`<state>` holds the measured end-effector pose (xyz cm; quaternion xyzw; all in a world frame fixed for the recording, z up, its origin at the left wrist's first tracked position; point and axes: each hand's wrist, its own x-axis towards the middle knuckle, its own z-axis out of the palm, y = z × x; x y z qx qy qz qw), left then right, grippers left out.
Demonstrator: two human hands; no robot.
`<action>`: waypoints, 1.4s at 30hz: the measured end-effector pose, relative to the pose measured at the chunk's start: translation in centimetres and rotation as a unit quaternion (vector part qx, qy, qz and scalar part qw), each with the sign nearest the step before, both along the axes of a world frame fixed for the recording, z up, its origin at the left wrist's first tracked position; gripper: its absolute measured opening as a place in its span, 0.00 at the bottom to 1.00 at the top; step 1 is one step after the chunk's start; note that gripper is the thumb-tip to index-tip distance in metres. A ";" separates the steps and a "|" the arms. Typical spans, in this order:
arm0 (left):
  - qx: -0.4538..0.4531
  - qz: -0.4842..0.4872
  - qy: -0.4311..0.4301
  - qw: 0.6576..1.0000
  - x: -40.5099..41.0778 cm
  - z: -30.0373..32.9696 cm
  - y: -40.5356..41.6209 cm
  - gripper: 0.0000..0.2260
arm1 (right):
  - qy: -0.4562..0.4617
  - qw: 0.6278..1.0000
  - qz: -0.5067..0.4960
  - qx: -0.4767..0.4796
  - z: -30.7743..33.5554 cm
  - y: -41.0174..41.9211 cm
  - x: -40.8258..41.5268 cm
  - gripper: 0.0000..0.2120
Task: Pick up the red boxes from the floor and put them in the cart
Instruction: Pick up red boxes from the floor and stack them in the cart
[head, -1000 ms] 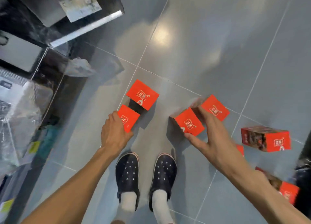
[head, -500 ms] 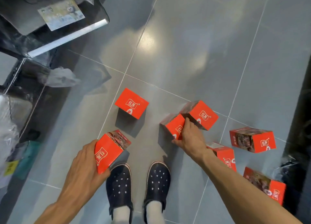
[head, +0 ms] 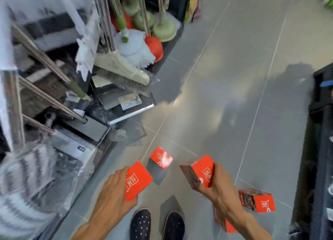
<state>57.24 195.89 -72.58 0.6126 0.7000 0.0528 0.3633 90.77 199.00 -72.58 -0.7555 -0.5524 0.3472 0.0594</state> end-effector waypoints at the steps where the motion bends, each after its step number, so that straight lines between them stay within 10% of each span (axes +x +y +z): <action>1: 0.016 -0.003 0.000 1.000 -0.1 3.0 0.8 0.30 | 0.000 1.000 0.007 0.012 3.9 1.0 -0.6 0.31; 11: 0.170 0.036 0.013 0.985 -2.4 33.3 3.2 0.37 | -0.027 0.973 0.169 0.157 40.1 5.3 -6.0 0.38; 21: 0.203 0.202 0.075 0.955 -6.7 50.6 -11.7 0.39 | 0.012 0.893 0.407 0.191 58.3 2.5 -13.9 0.42; 31: 0.197 0.511 0.143 0.824 -8.3 59.4 -40.7 0.36 | 0.082 0.653 0.713 0.242 63.3 -13.4 -33.1 0.38; 42: 0.135 0.741 0.225 0.618 -1.9 64.0 -78.4 0.43 | 0.173 0.372 0.890 0.198 67.9 -51.5 -46.9 0.25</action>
